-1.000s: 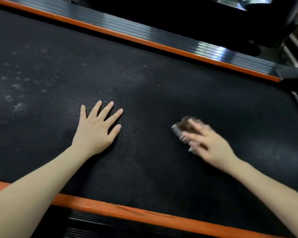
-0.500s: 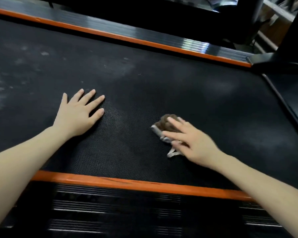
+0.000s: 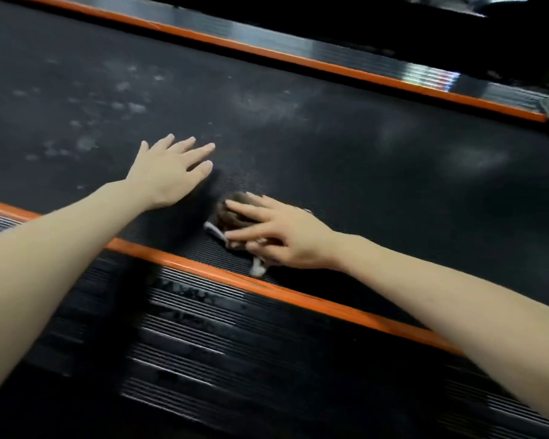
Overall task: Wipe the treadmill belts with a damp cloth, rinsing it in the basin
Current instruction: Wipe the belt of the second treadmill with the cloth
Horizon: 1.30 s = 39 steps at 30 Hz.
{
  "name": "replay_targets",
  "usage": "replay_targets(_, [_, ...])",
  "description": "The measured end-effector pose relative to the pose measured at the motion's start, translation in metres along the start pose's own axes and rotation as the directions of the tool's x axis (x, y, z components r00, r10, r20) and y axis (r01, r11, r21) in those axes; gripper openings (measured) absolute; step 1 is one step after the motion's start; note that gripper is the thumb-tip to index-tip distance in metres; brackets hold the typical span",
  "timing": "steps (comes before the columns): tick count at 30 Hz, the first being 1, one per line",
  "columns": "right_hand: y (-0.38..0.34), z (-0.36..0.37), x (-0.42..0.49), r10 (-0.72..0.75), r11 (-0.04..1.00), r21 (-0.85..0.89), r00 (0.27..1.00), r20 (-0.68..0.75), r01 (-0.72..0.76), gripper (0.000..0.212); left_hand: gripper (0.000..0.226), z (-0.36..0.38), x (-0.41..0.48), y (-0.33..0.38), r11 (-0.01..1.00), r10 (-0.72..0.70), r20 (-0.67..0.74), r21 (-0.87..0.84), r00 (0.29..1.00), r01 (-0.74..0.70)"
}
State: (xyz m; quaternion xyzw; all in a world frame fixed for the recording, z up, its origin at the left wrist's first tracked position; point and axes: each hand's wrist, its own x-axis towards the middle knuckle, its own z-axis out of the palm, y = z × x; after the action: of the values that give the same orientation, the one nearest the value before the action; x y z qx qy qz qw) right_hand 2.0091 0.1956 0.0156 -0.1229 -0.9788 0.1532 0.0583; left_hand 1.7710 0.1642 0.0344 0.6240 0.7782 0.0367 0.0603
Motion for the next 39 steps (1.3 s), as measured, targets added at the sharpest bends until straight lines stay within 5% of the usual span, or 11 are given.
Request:
replay_targets(6, [0.022, -0.023, -0.096, 0.043, 0.998, 0.033, 0.996, 0.076, -0.045, 0.039, 0.051, -0.017, -0.001, -0.028, 1.0, 0.001, 0.014, -0.008, 1.0, -0.001])
replay_targets(17, [-0.009, -0.002, -0.019, -0.048, 0.998, -0.04, 0.997, 0.062, 0.051, 0.034, 0.054, 0.002, 0.07, -0.041, 0.988, 0.139, -0.018, 0.064, 0.99, -0.138])
replay_targets(24, [-0.009, -0.025, -0.094, 0.241, 0.969, -0.075, 0.968, 0.072, -0.235, 0.033, 0.057, 0.021, 0.103, -0.052, 0.956, 0.274, -0.001, 0.106, 0.962, -0.272])
replay_targets(28, [-0.018, -0.012, -0.064, 0.292, 0.956, -0.033, 0.957, 0.0, -0.292, 0.032, 0.058, 0.023, 0.114, -0.048, 0.962, 0.265, 0.005, 0.066, 0.964, -0.265])
replay_targets(34, [-0.033, 0.024, 0.068, 0.179, 0.982, -0.04, 0.977, -0.116, -0.184, 0.03, 0.056, 0.023, 0.121, -0.049, 0.96, 0.275, -0.039, 0.06, 0.961, -0.273])
replay_targets(39, [-0.008, 0.014, 0.068, 0.233, 0.971, -0.006, 0.96, -0.152, -0.237, 0.029, 0.057, 0.023, 0.15, -0.051, 0.978, 0.204, -0.052, 0.062, 0.978, -0.201])
